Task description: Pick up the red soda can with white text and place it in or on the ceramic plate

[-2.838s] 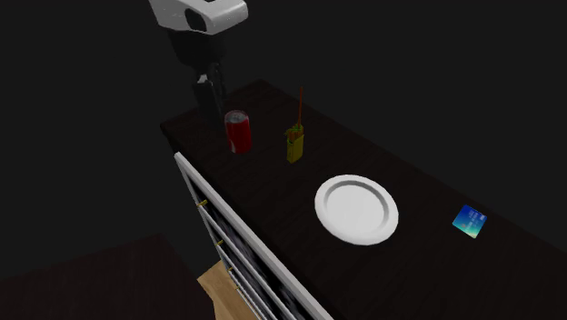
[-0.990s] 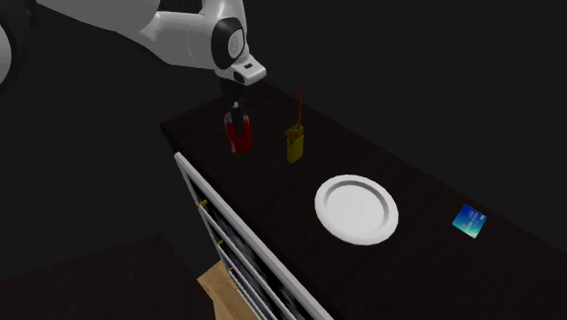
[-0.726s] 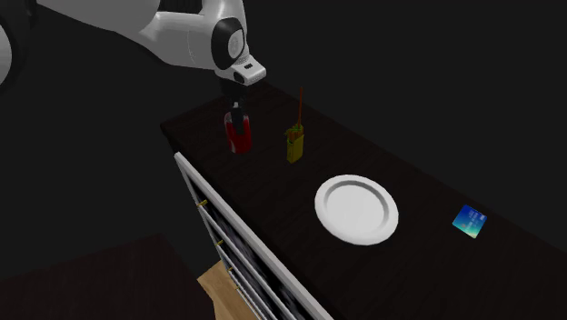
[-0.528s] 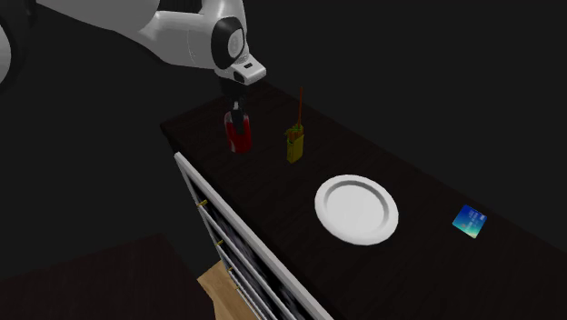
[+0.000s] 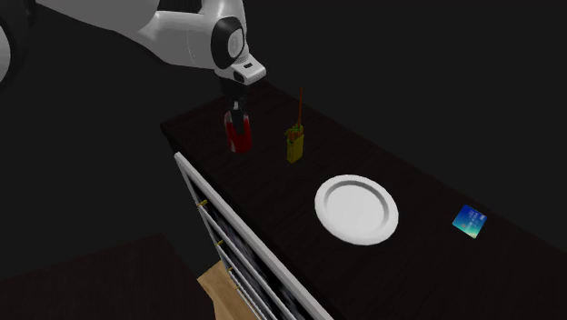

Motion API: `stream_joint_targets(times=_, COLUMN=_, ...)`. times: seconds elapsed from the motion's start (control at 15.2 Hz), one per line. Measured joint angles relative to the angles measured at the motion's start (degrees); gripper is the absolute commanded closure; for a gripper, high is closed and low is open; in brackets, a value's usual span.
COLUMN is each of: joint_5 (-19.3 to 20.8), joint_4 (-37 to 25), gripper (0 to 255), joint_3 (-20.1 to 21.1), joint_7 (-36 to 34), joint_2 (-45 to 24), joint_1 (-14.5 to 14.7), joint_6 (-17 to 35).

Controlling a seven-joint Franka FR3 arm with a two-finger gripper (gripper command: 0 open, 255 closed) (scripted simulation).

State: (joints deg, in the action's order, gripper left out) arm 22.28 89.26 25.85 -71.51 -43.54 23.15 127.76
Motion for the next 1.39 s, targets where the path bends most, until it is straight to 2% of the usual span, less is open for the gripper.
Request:
stream_joint_targets(times=1.12, joint_5=-3.1, joint_4=-1.6, gripper=255, joint_3=2.5, joint_7=1.7, joint_2=6.6, joint_1=-1.4, joint_6=-8.1)
stream_joint_targets(times=1.25, joint_5=-3.4, joint_4=-1.8, gripper=255, joint_3=2.4, joint_7=3.1, joint_2=6.8, joint_1=-2.5, joint_6=-8.5)
stream_joint_targets(times=1.39, joint_5=-3.9, joint_4=-0.2, gripper=255, joint_3=2.3, joint_7=5.2, joint_2=8.0, joint_1=-4.8, joint_6=-8.0)
